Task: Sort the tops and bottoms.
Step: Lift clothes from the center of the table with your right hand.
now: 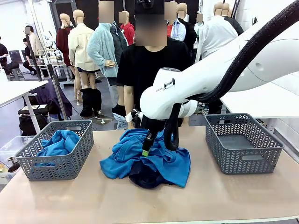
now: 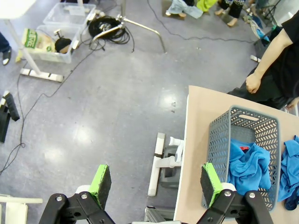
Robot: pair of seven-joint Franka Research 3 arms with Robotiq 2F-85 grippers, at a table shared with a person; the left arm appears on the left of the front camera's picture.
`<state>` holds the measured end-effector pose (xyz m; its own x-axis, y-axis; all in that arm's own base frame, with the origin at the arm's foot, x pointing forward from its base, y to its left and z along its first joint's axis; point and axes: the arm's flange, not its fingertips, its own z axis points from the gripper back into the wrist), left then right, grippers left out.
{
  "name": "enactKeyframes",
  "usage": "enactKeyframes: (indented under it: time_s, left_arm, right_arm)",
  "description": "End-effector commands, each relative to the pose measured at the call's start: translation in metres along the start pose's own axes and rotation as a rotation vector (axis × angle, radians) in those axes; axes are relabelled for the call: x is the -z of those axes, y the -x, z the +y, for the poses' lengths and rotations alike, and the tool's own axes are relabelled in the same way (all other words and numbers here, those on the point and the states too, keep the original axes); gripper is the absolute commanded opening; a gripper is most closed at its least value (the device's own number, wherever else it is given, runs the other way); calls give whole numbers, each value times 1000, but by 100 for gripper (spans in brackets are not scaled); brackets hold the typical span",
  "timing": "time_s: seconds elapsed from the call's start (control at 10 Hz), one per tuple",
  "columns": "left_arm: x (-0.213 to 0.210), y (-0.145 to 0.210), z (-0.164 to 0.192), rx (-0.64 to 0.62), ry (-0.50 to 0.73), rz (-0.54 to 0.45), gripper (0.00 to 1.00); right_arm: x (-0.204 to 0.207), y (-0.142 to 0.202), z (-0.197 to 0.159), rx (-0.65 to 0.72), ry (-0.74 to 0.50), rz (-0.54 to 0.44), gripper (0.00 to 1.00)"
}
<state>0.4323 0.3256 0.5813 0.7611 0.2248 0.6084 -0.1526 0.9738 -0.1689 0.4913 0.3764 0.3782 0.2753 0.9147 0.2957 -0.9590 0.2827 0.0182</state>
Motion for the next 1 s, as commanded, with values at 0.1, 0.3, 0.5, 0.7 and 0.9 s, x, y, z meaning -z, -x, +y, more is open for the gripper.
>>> enactKeyframes:
  time_s: [0.1, 0.3, 0.5, 0.7, 0.9]
  left_arm:
    - [-1, 4, 2, 18, -12, -4, 100]
    - [-1, 4, 2, 18, -12, -4, 100]
    - [-1, 4, 2, 18, -12, -4, 100]
    - [-1, 4, 2, 18, -12, -4, 100]
    - [-1, 4, 2, 18, -12, -4, 100]
  right_arm:
    - [5, -2, -4, 7, 7, 13, 12]
    - [2, -2, -2, 2, 1, 0, 0]
    - [0, -2, -2, 2, 2, -4, 0]
    - [-3, -2, 1, -7, 9, -12, 0]
    - [-6, -2, 3, -12, 6, -14, 0]
